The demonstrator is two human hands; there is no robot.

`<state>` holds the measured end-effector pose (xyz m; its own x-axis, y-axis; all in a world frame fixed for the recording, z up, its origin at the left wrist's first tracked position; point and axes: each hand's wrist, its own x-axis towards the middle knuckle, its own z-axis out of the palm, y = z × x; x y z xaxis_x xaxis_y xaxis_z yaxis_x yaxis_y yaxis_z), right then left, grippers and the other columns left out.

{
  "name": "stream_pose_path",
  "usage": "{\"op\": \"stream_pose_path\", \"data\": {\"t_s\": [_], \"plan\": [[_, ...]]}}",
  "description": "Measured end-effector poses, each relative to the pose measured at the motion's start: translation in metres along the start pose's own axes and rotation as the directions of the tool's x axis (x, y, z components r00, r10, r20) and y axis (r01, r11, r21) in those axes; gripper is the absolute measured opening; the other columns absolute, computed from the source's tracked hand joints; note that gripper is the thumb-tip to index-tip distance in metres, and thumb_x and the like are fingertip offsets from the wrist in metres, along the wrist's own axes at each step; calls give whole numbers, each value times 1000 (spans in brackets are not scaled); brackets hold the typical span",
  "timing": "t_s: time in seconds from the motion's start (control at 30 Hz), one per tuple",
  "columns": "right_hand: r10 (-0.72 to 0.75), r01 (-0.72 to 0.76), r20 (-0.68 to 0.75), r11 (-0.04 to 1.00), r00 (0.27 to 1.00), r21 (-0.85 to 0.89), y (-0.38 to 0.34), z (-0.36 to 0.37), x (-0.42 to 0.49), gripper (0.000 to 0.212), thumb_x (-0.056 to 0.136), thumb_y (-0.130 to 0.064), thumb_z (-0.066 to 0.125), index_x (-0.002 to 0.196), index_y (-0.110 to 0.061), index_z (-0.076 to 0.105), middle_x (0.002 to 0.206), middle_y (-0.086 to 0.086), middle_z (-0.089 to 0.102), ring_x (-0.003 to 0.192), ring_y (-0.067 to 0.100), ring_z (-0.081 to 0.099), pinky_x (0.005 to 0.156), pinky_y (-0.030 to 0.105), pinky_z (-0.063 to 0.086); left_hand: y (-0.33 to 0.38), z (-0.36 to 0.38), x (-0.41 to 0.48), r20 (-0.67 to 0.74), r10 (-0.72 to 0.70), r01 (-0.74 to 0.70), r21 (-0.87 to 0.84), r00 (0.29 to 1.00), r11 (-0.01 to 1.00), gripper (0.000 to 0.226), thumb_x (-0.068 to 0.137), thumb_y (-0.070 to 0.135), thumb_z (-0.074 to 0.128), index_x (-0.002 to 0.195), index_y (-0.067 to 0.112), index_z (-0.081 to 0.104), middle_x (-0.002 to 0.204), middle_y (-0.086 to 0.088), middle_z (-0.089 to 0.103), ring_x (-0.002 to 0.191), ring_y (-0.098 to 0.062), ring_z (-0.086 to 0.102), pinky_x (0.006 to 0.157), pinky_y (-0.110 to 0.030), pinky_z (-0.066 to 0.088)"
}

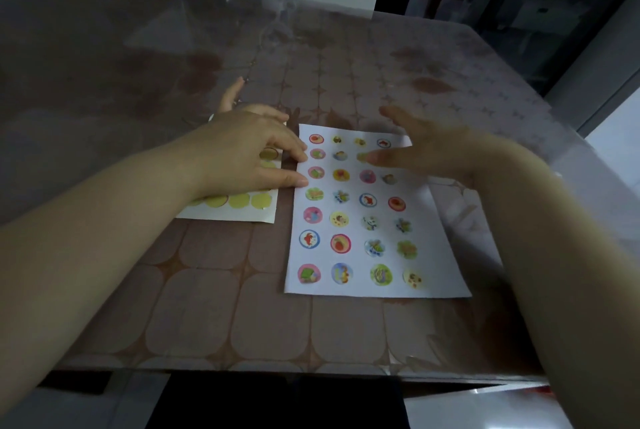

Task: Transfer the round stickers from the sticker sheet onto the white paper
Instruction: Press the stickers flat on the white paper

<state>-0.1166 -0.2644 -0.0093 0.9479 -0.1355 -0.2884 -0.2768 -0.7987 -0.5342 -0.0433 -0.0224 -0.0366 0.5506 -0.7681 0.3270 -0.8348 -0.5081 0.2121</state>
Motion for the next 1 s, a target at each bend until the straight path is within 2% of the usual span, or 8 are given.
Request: {"op": "stream_pose_path", "data": {"t_s": [0.2,0.4,0.47,0.53,0.6,0.8,0.87,1.0], "plan": [[30,-39,-42,968,999,-249,-10,5,7,101,69,-58,67,145,-40,3,157,-4,2,143,26,6,115,47,15,2,-3,3,11,1,-1,26,1000,1000,68,55,77,36,98,36,68,108,24,63,126,-1,37,104,-25,-23],[84,-79,19,975,996,-209,-6,7,12,102,69,-59,67,143,-46,-2,157,-4,-5,144,25,2,111,47,23,3,-1,1,20,-13,12,24,1000,1000,66,55,76,38,98,35,68,108,22,63,126,-3,38,107,-32,-20],[59,-54,37,989,998,-136,-1,5,11,99,70,-61,63,143,-45,-3,157,-5,-2,143,25,9,111,47,27,3,-1,1,17,-19,18,29,1000,999,65,55,77,38,97,37,67,108,24,62,126,-3,38,108,-35,-19],[24,-24,12,999,1000,-24,6,-5,9,94,74,-61,60,144,-44,-1,157,-5,6,142,23,15,114,43,22,3,-1,2,25,-23,22,39,999,999,64,55,77,37,98,38,66,108,24,61,126,-2,37,108,-36,-19],[13,-13,-16,999,1000,-32,13,-15,5,92,75,-59,60,144,-44,0,157,-7,6,143,21,12,116,42,16,3,-1,3,26,-26,25,45,999,999,65,55,77,36,98,39,65,109,24,61,126,-1,37,108,-37,-19],[61,-58,0,953,998,-298,16,-10,10,130,38,-74,65,145,-39,-2,156,-3,12,139,27,24,111,49,26,2,1,2,38,-36,34,39,999,999,65,55,78,36,101,40,63,112,19,62,121,7,31,109,-36,-19],[46,-46,-6,965,999,-258,16,-10,12,132,37,-74,67,145,-39,-1,156,-3,10,140,27,22,112,48,24,1,1,1,54,-42,39,59,998,998,68,56,79,35,106,40,62,116,14,60,126,3,32,109,-38,-19],[-2,-1,-106,1000,994,-26,20,-18,10,107,62,-62,68,145,-41,3,157,-5,9,142,24,17,114,44,20,1,0,2,69,-39,34,72,997,997,69,57,79,33,107,41,61,118,12,59,129,-1,31,110,-42,-19]]}}
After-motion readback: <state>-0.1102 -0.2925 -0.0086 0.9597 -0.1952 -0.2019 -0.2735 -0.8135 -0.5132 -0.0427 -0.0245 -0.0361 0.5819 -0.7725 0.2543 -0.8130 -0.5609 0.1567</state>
